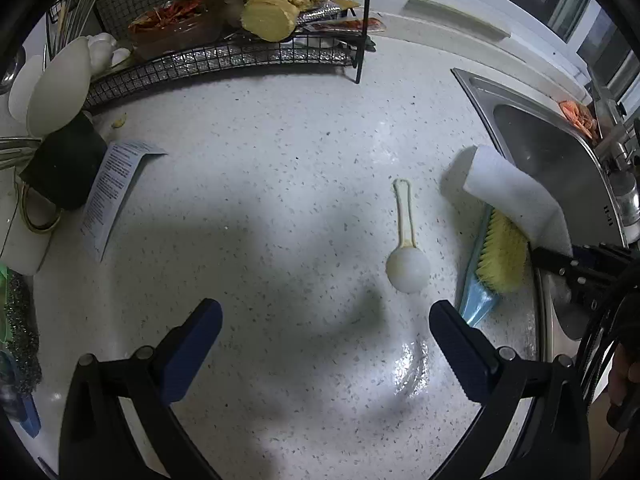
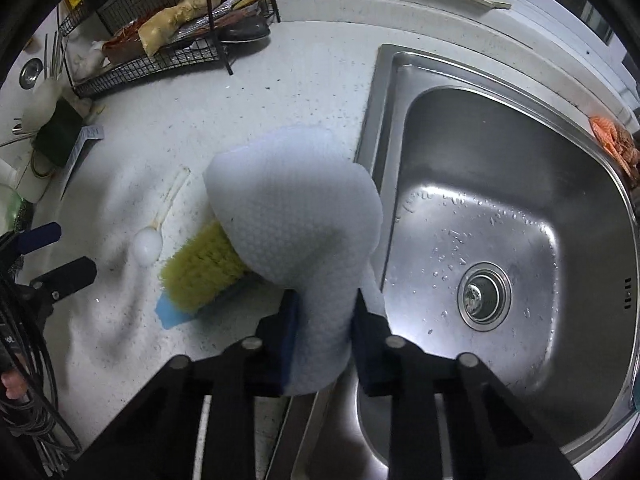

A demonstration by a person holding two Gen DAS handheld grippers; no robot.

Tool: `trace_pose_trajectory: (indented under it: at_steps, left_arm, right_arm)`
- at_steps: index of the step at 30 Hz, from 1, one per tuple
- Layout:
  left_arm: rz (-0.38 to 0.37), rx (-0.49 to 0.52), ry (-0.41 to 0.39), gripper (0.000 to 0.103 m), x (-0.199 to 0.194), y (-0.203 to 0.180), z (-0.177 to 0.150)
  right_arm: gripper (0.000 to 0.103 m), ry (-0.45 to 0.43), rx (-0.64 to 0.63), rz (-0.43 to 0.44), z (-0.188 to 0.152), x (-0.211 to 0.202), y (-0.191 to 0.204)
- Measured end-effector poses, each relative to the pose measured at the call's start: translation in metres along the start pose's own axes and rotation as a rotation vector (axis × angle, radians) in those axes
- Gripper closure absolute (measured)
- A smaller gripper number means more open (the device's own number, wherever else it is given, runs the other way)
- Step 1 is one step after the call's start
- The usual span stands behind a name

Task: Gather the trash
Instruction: 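Grasp the yellow scrub brush with the left tool while the right tool holds the cloth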

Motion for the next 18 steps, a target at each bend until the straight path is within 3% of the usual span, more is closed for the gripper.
trace_pose_trajectory:
  at_steps: [3, 18]
  left_arm:
    - [-0.013, 0.003, 0.003, 0.000, -0.004, -0.002, 0.004]
    - [-0.137, 0.112, -0.024, 0.000, -0.023, -0.054, 0.038]
  right_arm:
    - [0.098, -0.018, -0.002, 0.008, 0.000, -0.010, 0.000]
    - [0.099, -0.153, 0.095, 0.078, 0.004, -0.086, -0.006]
Point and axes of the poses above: each gripper's, at about its wrist camera, not at the fingertips, and x roughly the way its jaws point, y to its left, z to its top, the point moved 9 cm from there along x, roughly the way its jaws point, and after that the axes turned 14 degrees about x, right-handed, at the moved point
